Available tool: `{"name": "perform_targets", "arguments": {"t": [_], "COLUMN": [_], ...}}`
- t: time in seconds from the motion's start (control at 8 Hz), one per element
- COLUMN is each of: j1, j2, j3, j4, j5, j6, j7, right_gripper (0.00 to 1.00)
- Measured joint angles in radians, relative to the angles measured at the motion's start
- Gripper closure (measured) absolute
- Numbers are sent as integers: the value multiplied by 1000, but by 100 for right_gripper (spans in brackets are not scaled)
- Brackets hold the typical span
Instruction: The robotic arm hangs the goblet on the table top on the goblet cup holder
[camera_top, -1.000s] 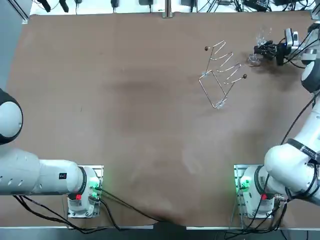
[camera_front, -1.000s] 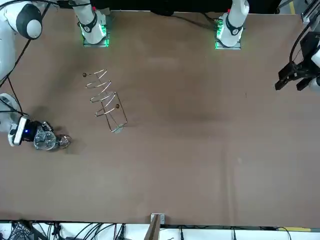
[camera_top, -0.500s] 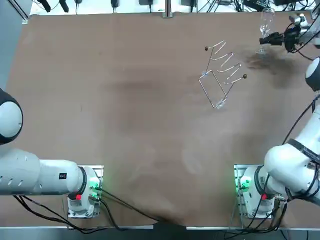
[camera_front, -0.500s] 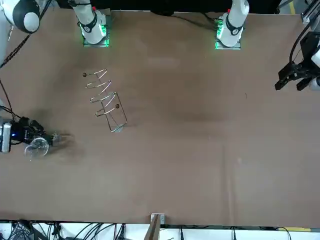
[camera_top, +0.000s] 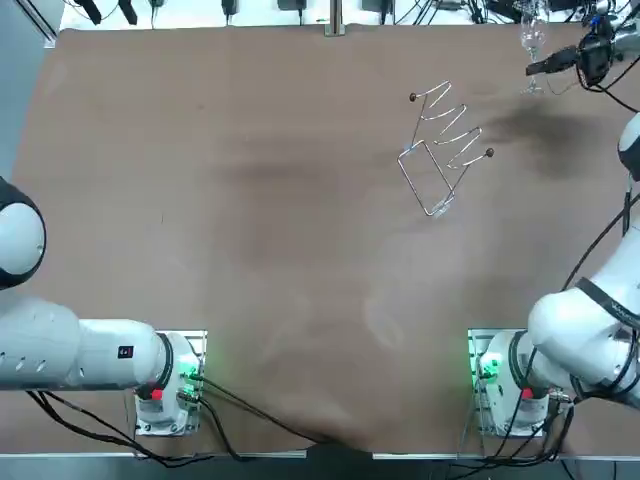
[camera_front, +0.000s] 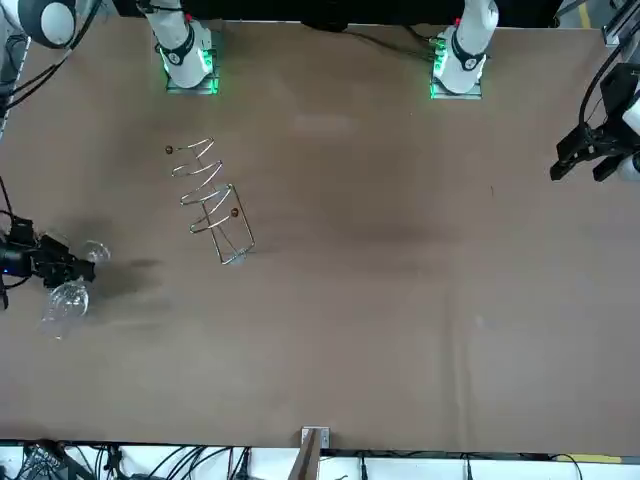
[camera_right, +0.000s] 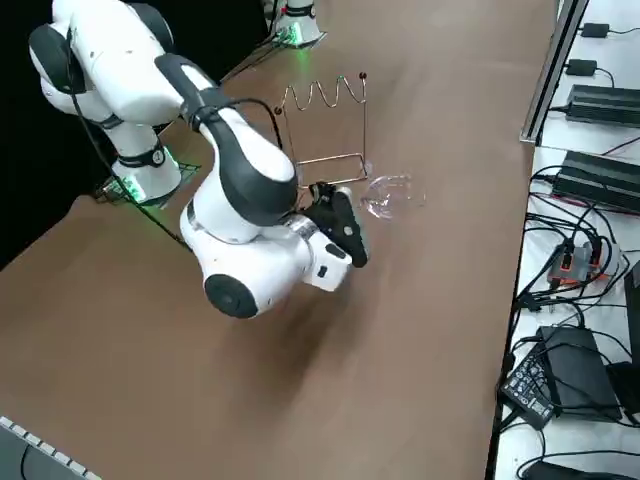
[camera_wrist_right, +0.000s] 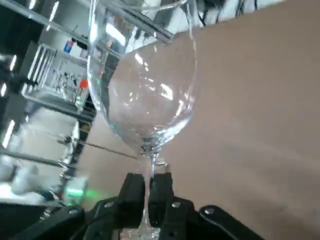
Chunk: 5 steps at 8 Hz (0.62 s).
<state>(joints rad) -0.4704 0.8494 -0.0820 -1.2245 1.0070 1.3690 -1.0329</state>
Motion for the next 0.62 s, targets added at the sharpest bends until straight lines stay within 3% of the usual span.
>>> {"name": "perform_targets", "arguments": {"t": [0.62], "j1": [67], "j2": [-91], "j3": [4], "j4": [1], "j5": [-49], "j6": [-80], "j7": [724], "right_gripper": [91]}}
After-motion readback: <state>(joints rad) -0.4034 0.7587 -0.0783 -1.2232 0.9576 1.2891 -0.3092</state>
